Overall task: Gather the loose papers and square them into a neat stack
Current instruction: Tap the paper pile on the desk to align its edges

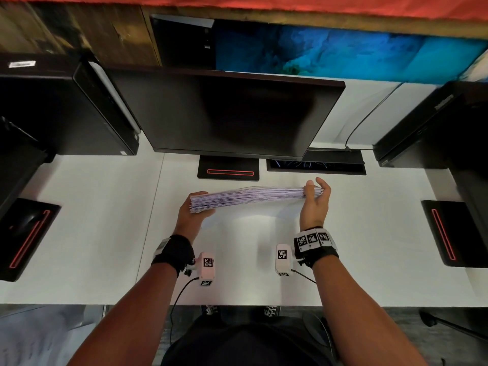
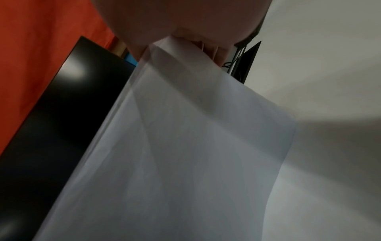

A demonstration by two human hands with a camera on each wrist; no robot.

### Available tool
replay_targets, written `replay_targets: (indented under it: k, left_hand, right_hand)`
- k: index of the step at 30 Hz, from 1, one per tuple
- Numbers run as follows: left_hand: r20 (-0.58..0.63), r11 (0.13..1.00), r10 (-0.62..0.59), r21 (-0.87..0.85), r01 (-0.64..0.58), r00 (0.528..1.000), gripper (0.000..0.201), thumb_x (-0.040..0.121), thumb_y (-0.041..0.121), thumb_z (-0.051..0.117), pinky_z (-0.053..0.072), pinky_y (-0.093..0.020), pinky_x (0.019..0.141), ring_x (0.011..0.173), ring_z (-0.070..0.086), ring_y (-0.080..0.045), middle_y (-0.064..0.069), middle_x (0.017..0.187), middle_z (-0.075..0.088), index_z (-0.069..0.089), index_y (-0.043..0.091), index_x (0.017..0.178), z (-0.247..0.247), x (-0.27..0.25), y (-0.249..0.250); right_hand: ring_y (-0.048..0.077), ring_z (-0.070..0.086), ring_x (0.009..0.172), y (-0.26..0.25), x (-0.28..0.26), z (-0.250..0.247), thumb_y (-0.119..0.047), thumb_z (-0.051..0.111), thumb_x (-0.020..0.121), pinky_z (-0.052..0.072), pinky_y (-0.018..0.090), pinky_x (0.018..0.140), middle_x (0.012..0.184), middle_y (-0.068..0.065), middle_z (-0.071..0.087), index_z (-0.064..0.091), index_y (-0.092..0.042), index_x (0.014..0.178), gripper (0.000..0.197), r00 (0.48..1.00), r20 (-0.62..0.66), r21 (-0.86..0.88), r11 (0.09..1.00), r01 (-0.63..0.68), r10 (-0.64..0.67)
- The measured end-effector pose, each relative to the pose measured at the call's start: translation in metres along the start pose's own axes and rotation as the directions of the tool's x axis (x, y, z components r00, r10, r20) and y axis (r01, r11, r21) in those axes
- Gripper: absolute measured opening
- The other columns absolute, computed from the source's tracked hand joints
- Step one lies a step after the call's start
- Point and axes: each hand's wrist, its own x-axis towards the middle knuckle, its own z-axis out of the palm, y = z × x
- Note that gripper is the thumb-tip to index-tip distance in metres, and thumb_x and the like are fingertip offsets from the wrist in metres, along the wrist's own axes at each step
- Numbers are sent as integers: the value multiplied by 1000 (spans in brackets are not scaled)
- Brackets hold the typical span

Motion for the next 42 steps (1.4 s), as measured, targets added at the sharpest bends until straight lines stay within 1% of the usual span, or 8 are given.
replay_targets:
  k: [5, 10, 19, 24, 30, 34, 38, 42]
  left_hand:
    - [-23, 998, -60, -19, 59, 998, 27, 90, 15, 75, 53, -36, 95, 105, 71, -20, -4, 111, 77, 72, 18, 117, 2, -1, 2]
    - [-29, 998, -62, 5, 62, 998, 25, 90, 17, 76, 51, -41, 97, 106, 70, -24, -4, 110, 77, 73, 20, 115, 5, -4, 5]
    - [-47, 997, -72, -33, 70, 996, 37, 87, 30, 79, 54, -44, 100, 110, 70, -20, -1, 113, 76, 70, 21, 122, 11, -12, 21]
    - [-160, 982, -82, -182, 52, 984, 59, 80, 63, 71, 47, -44, 111, 120, 63, -20, -2, 125, 70, 64, 24, 124, 25, -18, 35]
    - [-209, 963, -178, -239, 126, 962, 37, 91, 59, 58, 40, -45, 117, 121, 59, -25, -2, 124, 66, 64, 30, 113, 32, -14, 48]
    - [-206, 934, -251, -309, 180, 946, 99, 73, 88, 55, 32, -49, 122, 139, 47, -27, -4, 149, 52, 47, 25, 149, 33, -14, 49]
    - [-266, 951, -235, -262, 164, 935, 70, 97, 60, 52, 30, -42, 123, 142, 43, -25, -4, 152, 48, 43, 19, 153, 34, -13, 51]
    - [-233, 940, -244, -294, 171, 941, 73, 84, 72, 49, 32, -43, 122, 137, 49, -24, -4, 144, 56, 57, 25, 139, 32, -11, 52]
  right_hand:
    - [12, 42, 132, -3, -2, -10, -43, 71, 92, 33, 28, 114, 146, -3, 44, 38, -30, 147, 65, 987, 157, -82, 995, 50, -36]
    - [2, 56, 102, -5, -6, -4, -35, 64, 98, 44, 39, 110, 117, -4, 57, 45, -26, 137, 45, 998, 47, -73, 996, 46, -42]
    - [-23, 51, 106, -4, 0, -17, -14, 78, 88, 41, 7, 99, 121, -22, 49, 31, -24, 153, 81, 973, 206, -139, 981, 132, -102]
    - [21, 62, 114, 10, 9, -23, 6, 70, 84, 44, 47, 112, 112, -13, 62, 43, -23, 147, 74, 980, 160, -166, 976, 141, -115]
    - [26, 61, 118, 14, 15, -25, 7, 67, 86, 46, 52, 110, 126, 7, 65, 59, -18, 134, 55, 978, 177, -165, 977, 136, -107]
    - [25, 61, 120, 18, 18, -26, 8, 69, 85, 46, 51, 111, 126, 5, 66, 63, -20, 130, 53, 979, 189, -151, 982, 112, -83]
    - [29, 62, 121, 27, 20, -27, 8, 71, 83, 45, 53, 111, 123, 4, 68, 64, -27, 123, 53, 977, 198, -140, 984, 111, -82]
    - [28, 61, 121, 29, 21, -26, 8, 71, 83, 42, 50, 114, 126, 5, 67, 64, -22, 126, 53, 976, 194, -131, 983, 125, -98]
